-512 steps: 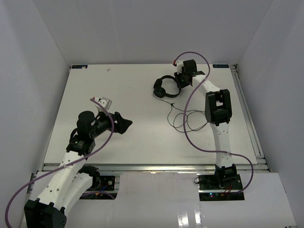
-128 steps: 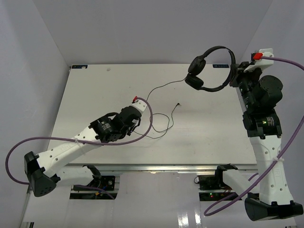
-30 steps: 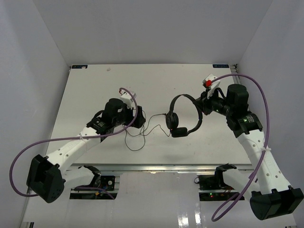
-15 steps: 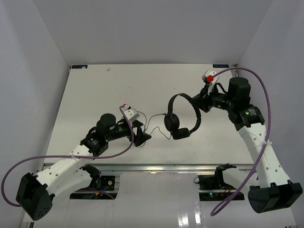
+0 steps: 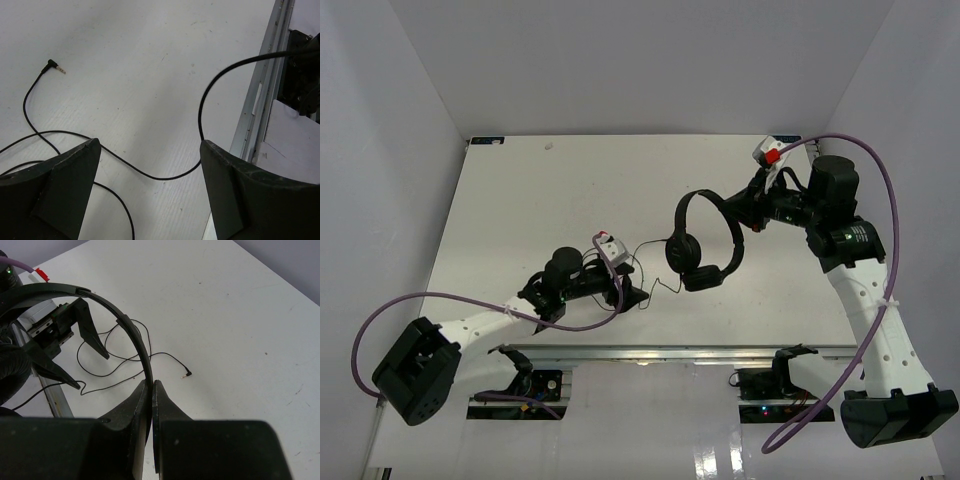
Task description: Wrap the headphones
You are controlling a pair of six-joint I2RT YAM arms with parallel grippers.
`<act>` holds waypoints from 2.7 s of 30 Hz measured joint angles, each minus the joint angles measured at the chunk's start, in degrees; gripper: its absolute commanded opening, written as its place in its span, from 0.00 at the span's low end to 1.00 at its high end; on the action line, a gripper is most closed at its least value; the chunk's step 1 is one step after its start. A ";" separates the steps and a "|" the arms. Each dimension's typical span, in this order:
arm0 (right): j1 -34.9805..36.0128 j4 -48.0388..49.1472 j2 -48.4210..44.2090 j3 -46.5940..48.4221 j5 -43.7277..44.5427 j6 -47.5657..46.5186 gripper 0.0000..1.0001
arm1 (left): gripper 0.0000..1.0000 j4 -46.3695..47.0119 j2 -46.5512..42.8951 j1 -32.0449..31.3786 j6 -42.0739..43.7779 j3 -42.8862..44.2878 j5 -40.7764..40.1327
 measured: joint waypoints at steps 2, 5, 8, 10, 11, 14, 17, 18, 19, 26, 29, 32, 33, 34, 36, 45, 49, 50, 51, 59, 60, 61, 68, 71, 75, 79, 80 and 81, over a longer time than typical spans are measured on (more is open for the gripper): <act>-0.09 0.00 0.00 0.00 -0.24 0.44 0.08 | 0.90 3.06 1.71 -0.14 -0.60 -0.62 0.22; -0.22 0.00 0.00 0.00 -0.29 0.84 0.08 | 0.89 6.93 2.65 -0.91 -1.77 -1.74 0.59; -0.33 0.00 0.06 0.01 -0.19 1.32 0.08 | 0.89 9.73 3.07 -1.88 -2.60 -2.18 1.40; -0.33 0.00 0.19 0.12 -0.12 1.59 0.08 | 0.89 10.53 3.20 -2.26 -2.92 -2.29 1.72; -0.33 -0.03 0.30 0.22 -0.02 1.66 0.08 | 0.88 10.88 3.04 -2.37 -3.06 -2.47 1.74; -0.33 0.00 0.60 0.37 0.10 1.86 0.08 | 0.86 11.20 2.18 -2.49 -3.17 -3.09 1.74; -0.33 -0.02 0.94 0.49 -0.01 2.30 0.08 | 0.84 11.30 2.15 -2.52 -3.16 -3.35 1.77; -0.33 0.01 1.20 0.79 -0.12 2.76 0.08 | 0.83 11.59 2.83 -2.56 -3.27 -3.35 1.77; -0.33 0.04 1.46 1.10 -0.24 3.20 0.08 | 0.82 11.90 3.55 -2.62 -3.39 -3.35 1.77; -1.02 0.20 3.17 5.17 -0.69 6.04 0.08 | 0.67 17.06 11.29 -4.07 -5.63 -3.36 1.72; -1.44 0.26 3.15 6.01 -0.91 7.02 0.08 | 0.36 18.58 14.74 -4.53 -6.41 -2.70 1.65; -1.69 0.33 3.14 6.25 -1.03 7.83 0.08 | 0.11 19.19 17.07 -4.79 -7.10 -1.97 1.56; -1.75 0.33 3.12 6.25 -1.01 7.97 0.08 | 0.04 19.25 17.58 -4.83 -7.30 -1.67 1.54; -1.81 0.31 3.07 6.25 -0.89 8.01 0.08 | 0.00 19.13 17.73 -4.85 -7.47 -1.38 1.60; -1.85 0.27 2.71 6.25 -0.66 8.01 0.08 | 0.00 18.83 17.70 -4.85 -7.62 -0.78 1.62; -1.04 -0.41 -1.66 4.27 0.76 4.00 0.08 | 0.00 2.33 9.80 -4.85 -6.91 6.62 0.04; 1.53 -1.52 -3.73 1.93 3.70 1.54 0.08 | 0.00 -11.17 8.80 -4.63 -6.56 14.94 -0.97; 2.21 -1.95 -4.28 1.31 4.70 0.70 0.08 | 0.00 -15.58 8.86 -4.50 -6.58 17.87 -1.32; 2.84 -2.35 -4.83 0.71 5.68 -0.24 0.08 | 0.00 -19.97 8.86 -4.33 -6.63 20.80 -1.68; 8.06 -3.51 -8.40 -4.80 15.18 -6.62 0.08 | 0.00 -43.11 8.45 -2.34 -11.47 33.28 -9.15; 8.58 -3.42 -8.69 -5.71 16.43 -6.93 0.08 | 0.00 -45.35 8.47 -2.17 -12.31 34.34 -10.42; 8.98 -3.32 -9.03 -6.73 17.68 -7.01 0.08 | 0.00 -47.40 8.50 -2.06 -13.16 35.37 -11.68; 10.05 -1.50 -9.74 -12.26 27.03 -4.07 0.08 | 0.00 -57.38 9.90 -1.96 -17.82 46.02 -17.06; 10.65 0.01 -9.54 -14.48 30.61 -1.48 0.08 | 0.00 -60.54 11.86 -1.95 -19.15 52.07 -16.86; 11.84 2.27 -7.47 -15.25 35.78 1.96 0.08 | 0.00 -62.63 15.38 -2.01 -20.92 58.05 -13.27; 12.15 4.28 -6.18 -15.25 38.21 4.07 0.08 | 0.00 -65.79 16.87 -2.16 -22.35 59.25 -10.63; 12.15 4.68 -6.03 -15.23 38.44 4.56 0.08 | 0.00 -66.92 17.17 -2.21 -22.54 59.47 -10.27; 12.14 4.93 -5.95 -15.23 38.48 4.93 0.08 | 0.00 -67.84 17.33 -2.22 -22.70 59.54 -10.24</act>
